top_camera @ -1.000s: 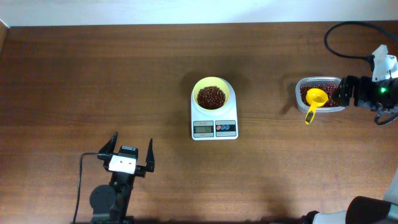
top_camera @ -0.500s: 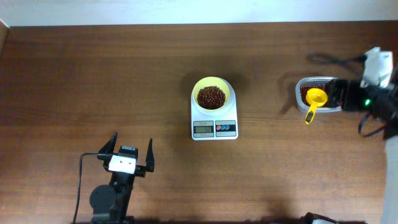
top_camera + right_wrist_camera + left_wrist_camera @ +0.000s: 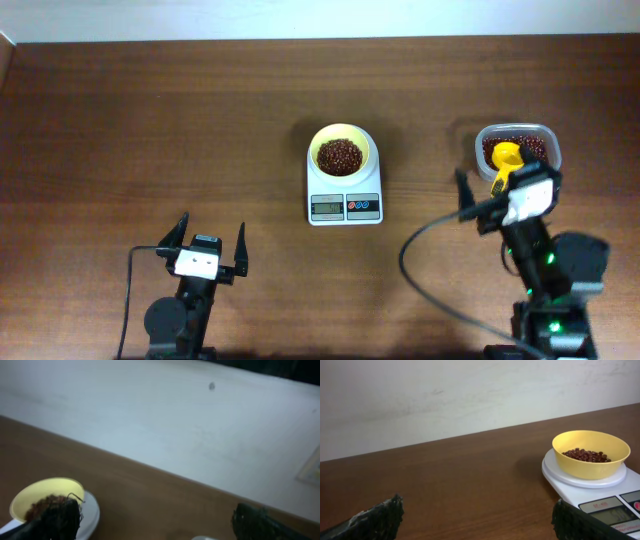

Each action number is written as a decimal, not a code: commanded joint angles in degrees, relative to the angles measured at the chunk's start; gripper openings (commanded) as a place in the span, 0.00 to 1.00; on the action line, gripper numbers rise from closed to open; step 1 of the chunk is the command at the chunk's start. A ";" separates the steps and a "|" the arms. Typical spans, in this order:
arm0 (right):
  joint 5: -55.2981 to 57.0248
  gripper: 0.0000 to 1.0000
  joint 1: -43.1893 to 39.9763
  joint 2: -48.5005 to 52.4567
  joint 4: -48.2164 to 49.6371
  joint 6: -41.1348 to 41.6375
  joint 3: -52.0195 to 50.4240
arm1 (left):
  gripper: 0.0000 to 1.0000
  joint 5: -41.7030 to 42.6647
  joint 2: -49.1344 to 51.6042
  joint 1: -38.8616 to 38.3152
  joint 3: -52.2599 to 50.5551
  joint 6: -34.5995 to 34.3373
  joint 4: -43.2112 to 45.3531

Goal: Scoop item into bowl and weigh 50g on scale

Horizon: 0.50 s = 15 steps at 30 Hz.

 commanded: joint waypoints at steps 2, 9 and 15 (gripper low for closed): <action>0.46 0.99 2.43 -9.55 5.07 0.55 -10.36 | 0.99 -0.42 -0.35 0.35 -0.11 0.68 -0.31; 4.87 0.99 2.43 -23.43 5.38 6.51 -20.22 | 0.99 -0.42 -0.35 0.35 -0.11 0.70 -0.31; 14.88 0.99 5.55 -34.71 -4.02 11.02 -22.34 | 0.99 -0.42 -0.35 0.33 -0.11 0.70 -0.31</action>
